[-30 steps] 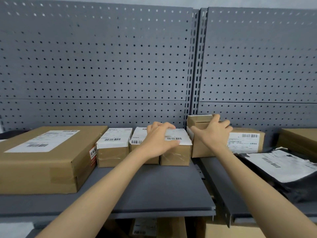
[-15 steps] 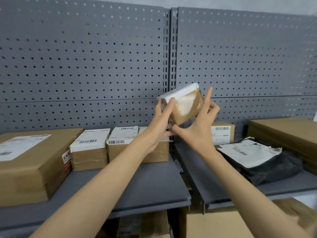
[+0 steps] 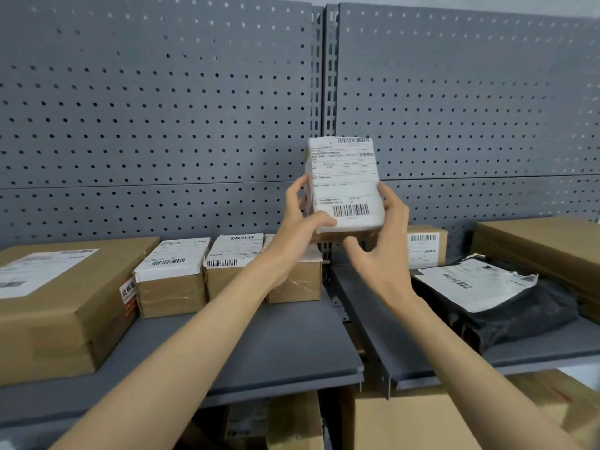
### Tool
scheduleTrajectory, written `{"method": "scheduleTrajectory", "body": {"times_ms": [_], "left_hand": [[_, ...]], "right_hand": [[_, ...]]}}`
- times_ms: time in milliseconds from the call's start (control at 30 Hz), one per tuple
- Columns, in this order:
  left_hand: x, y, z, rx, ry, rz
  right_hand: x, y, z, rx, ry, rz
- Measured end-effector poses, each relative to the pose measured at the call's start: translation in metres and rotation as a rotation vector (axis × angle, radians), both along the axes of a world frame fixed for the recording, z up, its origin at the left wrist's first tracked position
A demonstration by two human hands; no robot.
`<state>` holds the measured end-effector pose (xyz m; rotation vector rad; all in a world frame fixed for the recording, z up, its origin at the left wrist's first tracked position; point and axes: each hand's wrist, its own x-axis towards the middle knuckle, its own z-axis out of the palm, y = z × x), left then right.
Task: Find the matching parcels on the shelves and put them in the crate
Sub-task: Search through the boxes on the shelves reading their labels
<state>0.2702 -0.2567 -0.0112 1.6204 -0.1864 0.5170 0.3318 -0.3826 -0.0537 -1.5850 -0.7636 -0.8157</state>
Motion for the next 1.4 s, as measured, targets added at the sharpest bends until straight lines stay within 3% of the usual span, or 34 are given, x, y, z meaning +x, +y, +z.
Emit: {"method": "scheduleTrajectory", "body": {"times_ms": [167, 333, 567, 867, 1033, 1167, 1300, 1400], "left_hand": [[0.008, 0.001, -0.01, 0.22, 0.065, -0.033], [0.013, 0.005, -0.018, 0.604, 0.116, 0.101], [0.025, 0.007, -0.036, 0.863, 0.273, 0.235], [0.032, 0.008, -0.041, 0.869, 0.214, 0.377], [0.039, -0.008, -0.035, 0.824, 0.067, 0.371], [0.048, -0.035, -0.029, 0.82, 0.004, 0.234], [0.069, -0.059, -0.031, 0.881, 0.161, 0.141], [0.083, -0.071, -0.038, 0.867, 0.276, 0.179]], "right_hand": [[0.007, -0.007, -0.004, -0.026, 0.054, -0.085], [0.015, -0.018, -0.019, -0.177, 0.214, -0.12], [0.026, -0.023, -0.037, -0.392, 0.354, -0.148], [0.027, -0.021, -0.036, -0.501, 0.358, -0.217], [0.017, -0.028, -0.018, -0.339, 0.297, -0.162], [0.026, -0.055, 0.009, -0.235, 0.237, -0.335], [0.053, -0.095, 0.021, -0.465, 0.491, -0.474], [0.075, -0.117, 0.016, -0.685, 0.649, -0.392]]}}
